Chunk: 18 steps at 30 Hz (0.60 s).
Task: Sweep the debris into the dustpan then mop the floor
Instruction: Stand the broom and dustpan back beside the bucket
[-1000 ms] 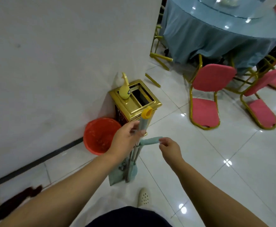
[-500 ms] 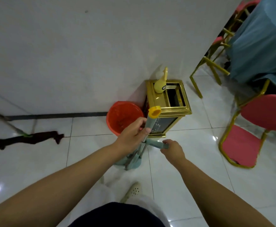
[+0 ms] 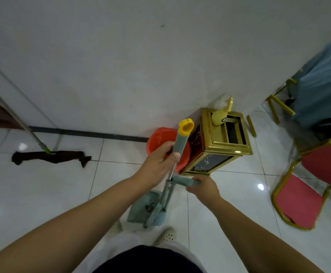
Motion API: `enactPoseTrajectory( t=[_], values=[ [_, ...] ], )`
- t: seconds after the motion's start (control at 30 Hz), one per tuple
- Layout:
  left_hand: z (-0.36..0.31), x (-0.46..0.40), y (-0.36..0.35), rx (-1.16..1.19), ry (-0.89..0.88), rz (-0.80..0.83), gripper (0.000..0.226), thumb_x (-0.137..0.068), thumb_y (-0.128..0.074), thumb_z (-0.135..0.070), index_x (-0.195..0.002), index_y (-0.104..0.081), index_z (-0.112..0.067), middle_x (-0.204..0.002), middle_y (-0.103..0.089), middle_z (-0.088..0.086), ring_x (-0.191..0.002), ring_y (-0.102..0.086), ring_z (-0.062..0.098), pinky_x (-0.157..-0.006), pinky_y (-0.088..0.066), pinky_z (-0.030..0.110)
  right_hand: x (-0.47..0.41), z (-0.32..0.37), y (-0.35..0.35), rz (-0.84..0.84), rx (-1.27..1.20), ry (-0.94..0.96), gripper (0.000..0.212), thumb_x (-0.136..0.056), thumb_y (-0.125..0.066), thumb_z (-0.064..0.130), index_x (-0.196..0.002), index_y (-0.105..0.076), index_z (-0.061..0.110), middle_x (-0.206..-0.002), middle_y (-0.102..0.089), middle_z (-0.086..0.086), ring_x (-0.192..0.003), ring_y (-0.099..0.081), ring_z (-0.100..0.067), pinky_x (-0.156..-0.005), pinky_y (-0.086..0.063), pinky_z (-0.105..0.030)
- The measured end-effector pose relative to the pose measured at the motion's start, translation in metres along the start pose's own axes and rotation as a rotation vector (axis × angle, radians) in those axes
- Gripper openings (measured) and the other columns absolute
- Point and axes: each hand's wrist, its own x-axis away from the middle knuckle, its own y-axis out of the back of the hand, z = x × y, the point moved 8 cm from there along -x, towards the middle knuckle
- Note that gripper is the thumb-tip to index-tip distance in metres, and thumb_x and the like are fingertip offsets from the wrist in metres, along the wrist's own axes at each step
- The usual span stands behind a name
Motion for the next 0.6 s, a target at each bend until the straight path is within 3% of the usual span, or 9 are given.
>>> enactPoseTrajectory(
  t=[0.2, 0.33, 0.47, 0.6],
  values=[
    [0.012, 0.015, 0.104, 0.0, -0.001, -0.035, 0.014, -0.09, -0.052, -0.035, -0.1, -0.055, -0.044, -0.098, -0.067, 0.003, -0.088, -0.063, 0.011, -0.076, -0.052, 0.024, 0.002, 0.092, -0.041, 0.021, -0.015, 0.055, 0.024, -0.073, -0.078, 0.026, -0.072, -0.056, 0.036, -0.069, -0.059, 0.018, -0.063, -0.056, 0.002, -0.047, -0.034, -0.008],
    [0.016, 0.017, 0.165, -0.013, -0.015, -0.039, 0.018, -0.094, -0.056, -0.02, -0.099, -0.058, -0.037, -0.091, -0.065, -0.01, -0.085, -0.06, 0.001, -0.074, -0.047, 0.014, -0.007, 0.142, -0.063, 0.021, 0.004, 0.038, 0.024, -0.073, -0.078, 0.028, -0.072, -0.054, 0.035, -0.073, -0.061, 0.012, -0.068, -0.058, -0.003, -0.051, -0.038, -0.014],
    [0.015, 0.014, 0.208, -0.025, -0.026, -0.063, 0.013, -0.095, -0.055, -0.019, -0.1, -0.057, -0.031, -0.088, -0.063, -0.012, -0.078, -0.057, -0.008, -0.07, -0.044, 0.005, -0.018, 0.182, -0.075, 0.051, -0.017, 0.064, 0.021, -0.073, -0.077, 0.032, -0.08, -0.058, 0.032, -0.079, -0.064, 0.01, -0.074, -0.061, -0.007, -0.058, -0.045, -0.016],
    [0.009, -0.001, 0.235, -0.024, -0.043, -0.076, 0.021, -0.095, -0.054, -0.02, -0.098, -0.055, -0.041, -0.089, -0.063, -0.017, -0.078, -0.056, -0.014, -0.073, -0.044, 0.006, -0.031, 0.214, -0.074, 0.049, -0.059, 0.062, 0.02, -0.074, -0.076, 0.032, -0.079, -0.057, 0.031, -0.075, -0.063, 0.011, -0.07, -0.06, -0.006, -0.052, -0.042, -0.013]
  ],
)
